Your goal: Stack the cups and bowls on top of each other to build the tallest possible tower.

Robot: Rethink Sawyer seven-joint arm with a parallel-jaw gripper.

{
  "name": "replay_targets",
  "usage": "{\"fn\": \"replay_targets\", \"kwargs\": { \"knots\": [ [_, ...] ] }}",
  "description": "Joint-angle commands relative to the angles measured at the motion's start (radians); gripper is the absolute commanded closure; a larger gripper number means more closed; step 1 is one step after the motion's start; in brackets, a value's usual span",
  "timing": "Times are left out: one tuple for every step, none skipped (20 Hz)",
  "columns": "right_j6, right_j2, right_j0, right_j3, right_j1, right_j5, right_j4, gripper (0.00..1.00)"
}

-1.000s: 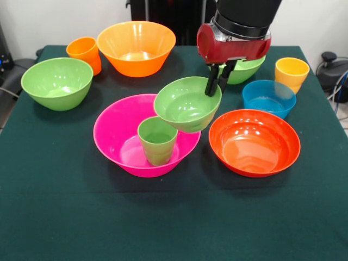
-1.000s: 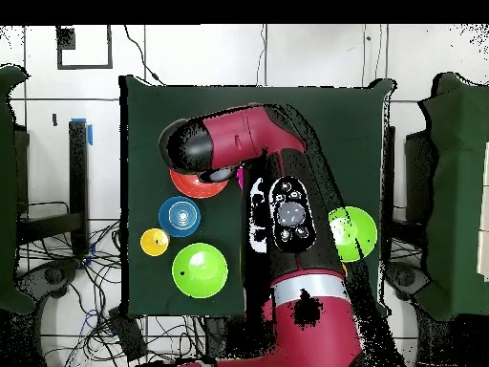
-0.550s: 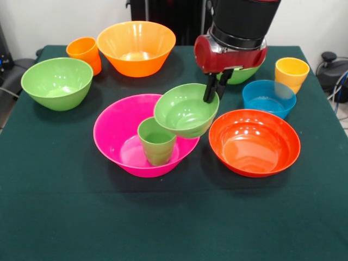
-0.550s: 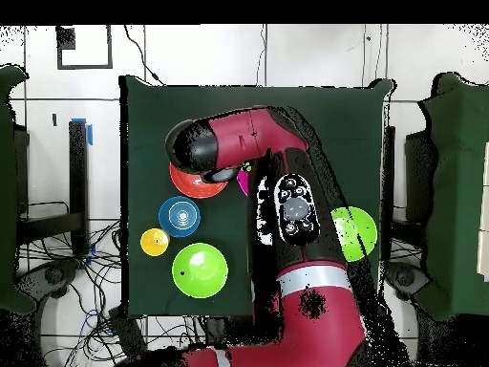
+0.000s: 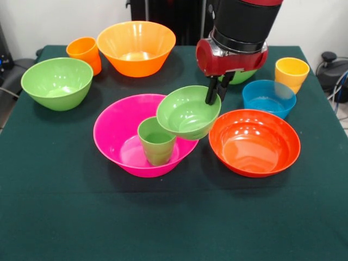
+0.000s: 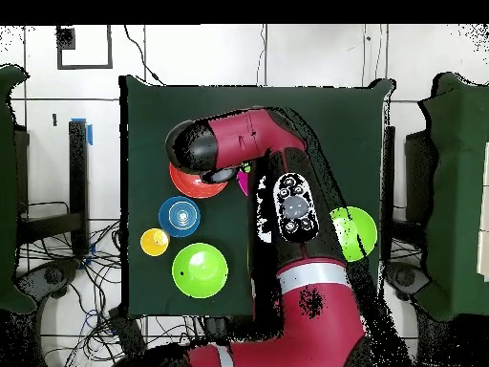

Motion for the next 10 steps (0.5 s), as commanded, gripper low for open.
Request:
{"fn": "replay_targets", "kwargs": {
  "knots": [
    [-0.289,0.077,-0.021,-0.029,0.046,0.09,-0.083,1.0],
    [-0.29,0.076,-0.023,-0.029,0.044,0.091,-0.083,1.0],
    [-0.291,0.076,-0.024,-0.028,0.041,0.092,-0.084,1.0],
    [-0.294,0.076,-0.025,-0.03,0.041,0.096,-0.083,1.0],
    [-0.295,0.075,-0.028,-0.025,0.034,0.096,-0.083,1.0],
    [-0.299,0.074,-0.029,-0.029,0.034,0.102,-0.083,1.0],
    [-0.301,0.074,-0.029,-0.036,0.038,0.107,-0.085,1.0],
    [-0.308,0.075,-0.031,-0.043,0.041,0.111,-0.086,1.0],
    [-0.314,0.076,-0.032,-0.047,0.042,0.113,-0.089,1.0],
    [-0.319,0.075,-0.034,-0.051,0.044,0.119,-0.091,1.0]
  ]
}}
